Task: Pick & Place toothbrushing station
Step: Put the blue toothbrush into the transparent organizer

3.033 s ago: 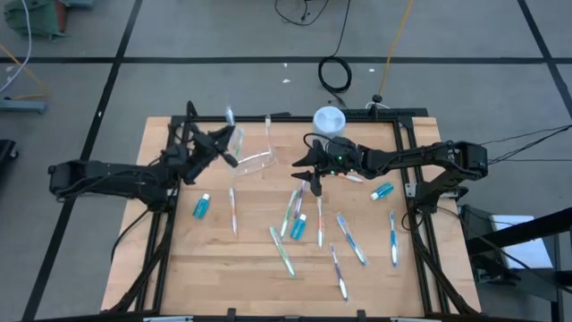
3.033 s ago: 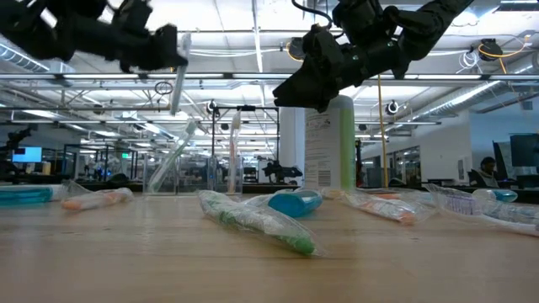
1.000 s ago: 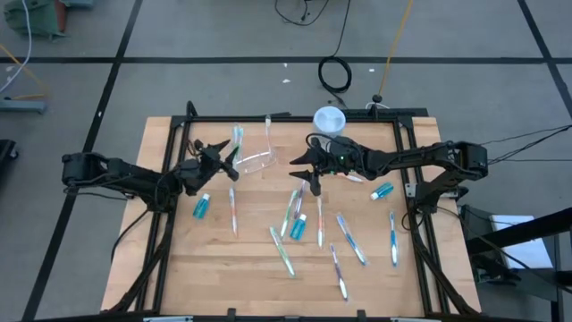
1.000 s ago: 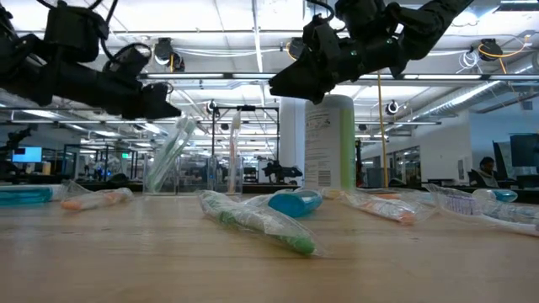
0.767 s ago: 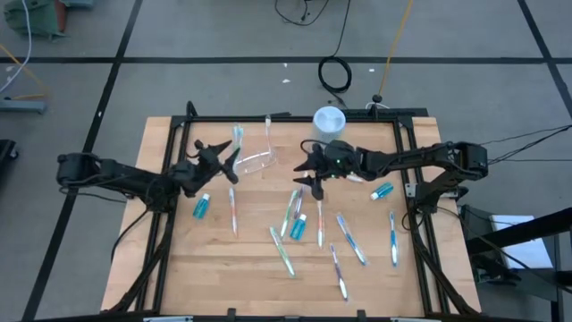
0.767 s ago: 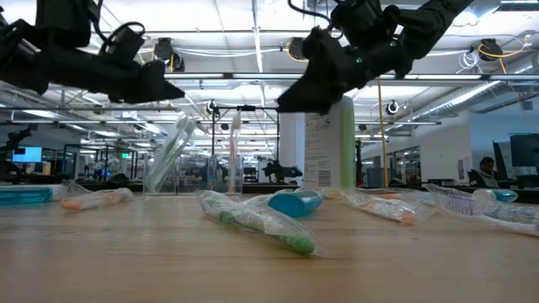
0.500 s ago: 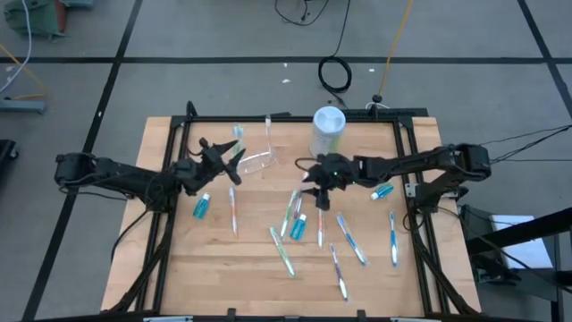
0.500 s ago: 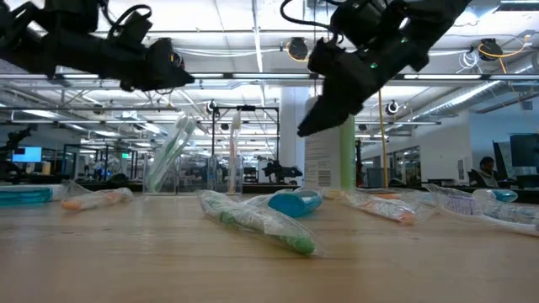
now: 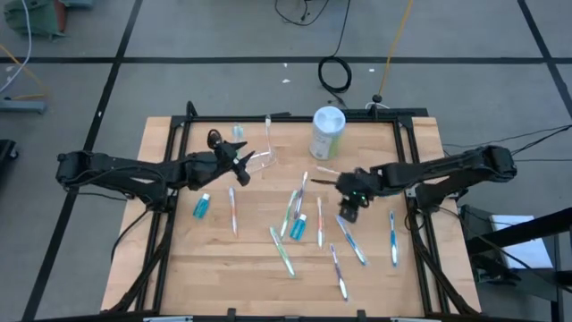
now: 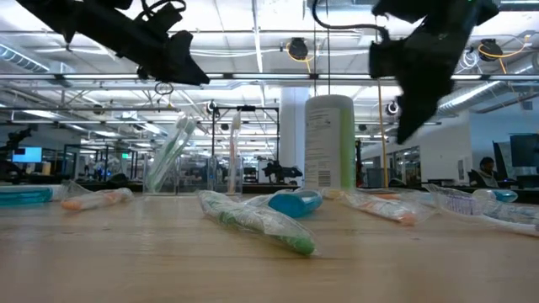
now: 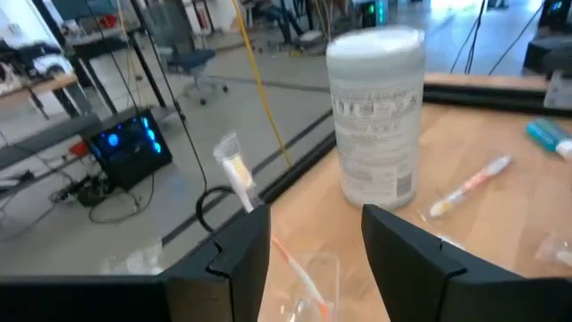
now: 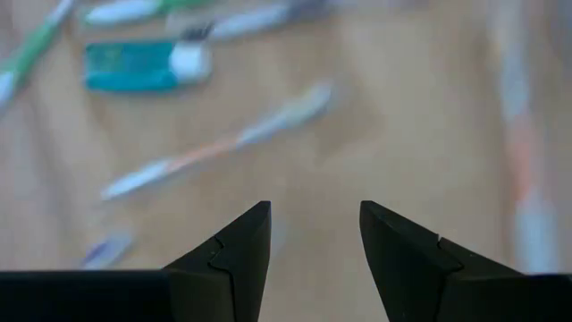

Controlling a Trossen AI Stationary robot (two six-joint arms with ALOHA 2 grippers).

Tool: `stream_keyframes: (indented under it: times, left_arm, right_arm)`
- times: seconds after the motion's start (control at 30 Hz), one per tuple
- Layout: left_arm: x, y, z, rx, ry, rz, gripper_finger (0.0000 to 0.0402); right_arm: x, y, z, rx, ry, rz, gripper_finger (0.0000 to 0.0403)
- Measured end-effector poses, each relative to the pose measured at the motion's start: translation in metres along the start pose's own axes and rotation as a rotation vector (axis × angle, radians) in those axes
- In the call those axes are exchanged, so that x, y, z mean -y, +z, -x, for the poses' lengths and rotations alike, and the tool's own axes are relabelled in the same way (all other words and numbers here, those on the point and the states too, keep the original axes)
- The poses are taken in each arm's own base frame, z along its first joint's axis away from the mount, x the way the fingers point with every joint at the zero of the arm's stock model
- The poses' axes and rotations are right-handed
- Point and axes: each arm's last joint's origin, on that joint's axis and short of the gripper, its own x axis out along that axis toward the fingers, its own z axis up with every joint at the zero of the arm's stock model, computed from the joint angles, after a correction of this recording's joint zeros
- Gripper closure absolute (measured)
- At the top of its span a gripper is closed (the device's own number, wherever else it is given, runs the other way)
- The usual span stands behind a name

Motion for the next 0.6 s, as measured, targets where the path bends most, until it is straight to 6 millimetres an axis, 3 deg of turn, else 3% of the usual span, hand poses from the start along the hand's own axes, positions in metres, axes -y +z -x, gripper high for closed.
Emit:
stream_keyframes:
  times: [0.2,0.33,0.6]
  left_arm:
    - [0.0,-0.003,0.0,-0.023,0.001,0.013,0.0218]
    - [0.001,-0.003,0.0,-0.026,-0.022,0.012,0.0218]
    - [0.002,-0.004,0.0,-0.038,-0.03,-0.001,0.0218]
  right_arm:
    - [-0.016,-0.037,0.012,-0.323,0.051,-0.295,0.0236]
    - [-0.022,-0.06,0.018,-0.508,-0.05,-0.446,0.0236]
    - [-0.027,-0.086,0.028,-0.594,-0.273,-0.633,0.0236]
